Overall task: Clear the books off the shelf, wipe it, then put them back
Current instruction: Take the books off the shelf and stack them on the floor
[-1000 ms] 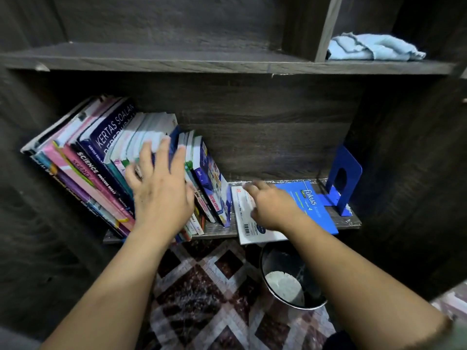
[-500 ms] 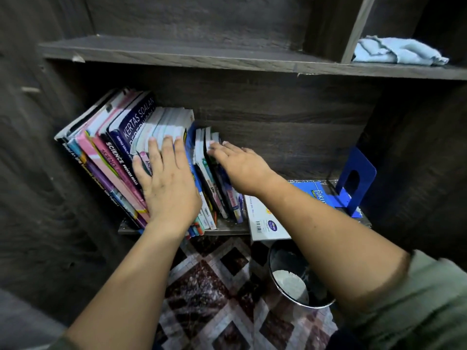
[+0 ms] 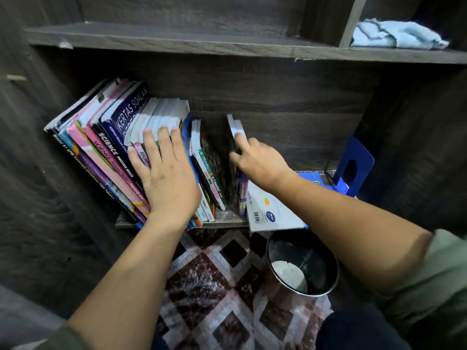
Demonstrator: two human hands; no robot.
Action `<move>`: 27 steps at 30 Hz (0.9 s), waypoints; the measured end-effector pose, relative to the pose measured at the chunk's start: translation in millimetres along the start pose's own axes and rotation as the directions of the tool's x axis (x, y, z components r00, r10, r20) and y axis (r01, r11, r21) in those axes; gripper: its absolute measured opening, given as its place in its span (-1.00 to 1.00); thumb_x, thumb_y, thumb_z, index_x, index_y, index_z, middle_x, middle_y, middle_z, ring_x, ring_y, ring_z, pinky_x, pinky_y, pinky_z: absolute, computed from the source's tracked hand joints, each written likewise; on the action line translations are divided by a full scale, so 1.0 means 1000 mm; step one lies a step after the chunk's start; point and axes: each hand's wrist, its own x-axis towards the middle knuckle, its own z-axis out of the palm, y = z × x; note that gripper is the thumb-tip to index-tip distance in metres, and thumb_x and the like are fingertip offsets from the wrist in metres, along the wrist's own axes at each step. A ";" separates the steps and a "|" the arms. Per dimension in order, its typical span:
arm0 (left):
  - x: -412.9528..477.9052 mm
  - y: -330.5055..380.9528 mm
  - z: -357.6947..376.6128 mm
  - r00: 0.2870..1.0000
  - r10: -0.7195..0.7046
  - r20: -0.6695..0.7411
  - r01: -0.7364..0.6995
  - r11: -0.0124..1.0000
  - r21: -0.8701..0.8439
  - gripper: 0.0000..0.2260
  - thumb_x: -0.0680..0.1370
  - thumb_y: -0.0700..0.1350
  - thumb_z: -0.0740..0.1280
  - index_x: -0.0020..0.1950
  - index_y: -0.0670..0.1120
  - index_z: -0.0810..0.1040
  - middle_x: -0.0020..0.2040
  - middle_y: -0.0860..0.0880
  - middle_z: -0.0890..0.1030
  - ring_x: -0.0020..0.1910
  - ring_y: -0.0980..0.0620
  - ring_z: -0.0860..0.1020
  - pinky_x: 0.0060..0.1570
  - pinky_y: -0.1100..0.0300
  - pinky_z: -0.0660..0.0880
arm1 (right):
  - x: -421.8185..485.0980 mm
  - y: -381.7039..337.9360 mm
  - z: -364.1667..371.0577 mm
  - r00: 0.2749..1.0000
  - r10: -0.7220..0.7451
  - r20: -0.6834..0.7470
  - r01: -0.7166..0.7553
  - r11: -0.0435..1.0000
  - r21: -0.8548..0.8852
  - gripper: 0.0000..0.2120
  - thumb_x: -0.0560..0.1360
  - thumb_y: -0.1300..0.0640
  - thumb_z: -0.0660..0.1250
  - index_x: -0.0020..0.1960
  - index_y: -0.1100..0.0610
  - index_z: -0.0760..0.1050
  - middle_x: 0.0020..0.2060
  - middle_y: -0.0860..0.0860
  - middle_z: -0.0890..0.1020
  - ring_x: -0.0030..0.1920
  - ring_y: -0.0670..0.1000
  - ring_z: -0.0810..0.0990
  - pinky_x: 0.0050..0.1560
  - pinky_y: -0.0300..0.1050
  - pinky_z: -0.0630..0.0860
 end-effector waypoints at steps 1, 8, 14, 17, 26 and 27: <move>0.000 0.000 0.001 1.000 -0.007 -0.005 0.007 1.000 -0.003 -0.14 0.36 -0.15 0.44 0.54 -0.17 0.04 0.51 -0.14 0.14 0.52 -0.22 0.01 0.43 -0.28 -0.06 | -0.002 0.001 0.005 1.000 -0.007 -0.024 0.006 1.000 -0.026 -0.84 0.35 0.31 0.35 -0.09 0.16 0.58 0.17 0.26 0.54 -0.32 0.16 0.54 -0.45 -0.08 0.36; 0.000 0.004 0.004 1.000 -0.020 -0.004 0.020 1.000 -0.019 -0.11 0.34 -0.13 0.43 0.54 -0.18 0.00 0.51 -0.15 0.12 0.53 -0.23 -0.03 0.42 -0.29 -0.09 | -0.025 0.038 0.033 0.997 0.056 -0.049 -0.057 0.998 -0.014 -0.78 0.36 0.27 0.40 -0.01 0.11 0.54 0.01 0.15 0.61 -0.39 0.22 0.55 -0.57 -0.15 0.25; -0.001 0.003 0.005 1.000 -0.017 0.005 0.017 1.000 -0.025 -0.08 0.34 -0.12 0.45 0.55 -0.17 -0.02 0.52 -0.15 0.08 0.53 -0.23 -0.06 0.43 -0.29 -0.12 | -0.075 0.052 0.059 0.932 0.362 0.035 -0.361 0.910 0.205 -0.60 0.37 0.39 0.34 0.16 0.15 0.39 0.00 0.22 0.53 -0.34 0.28 0.53 -0.50 -0.07 0.24; 0.000 0.005 0.004 1.000 -0.027 0.009 0.027 0.999 -0.025 -0.07 0.33 -0.12 0.45 0.55 -0.17 -0.02 0.52 -0.15 0.07 0.53 -0.23 -0.07 0.43 -0.29 -0.12 | -0.109 0.046 0.071 0.891 0.409 0.199 -0.447 0.866 0.221 -0.56 0.48 0.36 0.25 0.30 0.10 0.26 0.15 0.20 0.46 -0.18 0.31 0.58 -0.39 0.01 0.27; -0.001 0.006 -0.001 0.998 -0.030 0.049 0.032 0.999 -0.032 -0.05 0.33 -0.06 0.47 0.55 -0.17 -0.05 0.53 -0.16 0.05 0.53 -0.24 -0.10 0.42 -0.30 -0.13 | -0.130 0.032 0.106 0.662 0.367 0.654 -0.415 0.906 -0.089 -0.49 0.66 0.16 -0.04 0.56 0.00 -0.11 0.54 0.16 0.04 0.45 0.29 0.21 0.40 0.35 0.13; -0.001 0.006 -0.001 0.998 -0.030 0.057 0.031 0.999 -0.030 -0.04 0.34 -0.04 0.47 0.55 -0.17 -0.06 0.53 -0.16 0.04 0.53 -0.24 -0.11 0.42 -0.30 -0.14 | -0.128 0.025 0.105 0.622 0.393 0.677 -0.395 0.904 -0.162 -0.45 0.66 0.12 -0.04 0.57 0.02 -0.20 0.56 0.15 -0.02 0.50 0.30 0.08 0.42 0.41 -0.03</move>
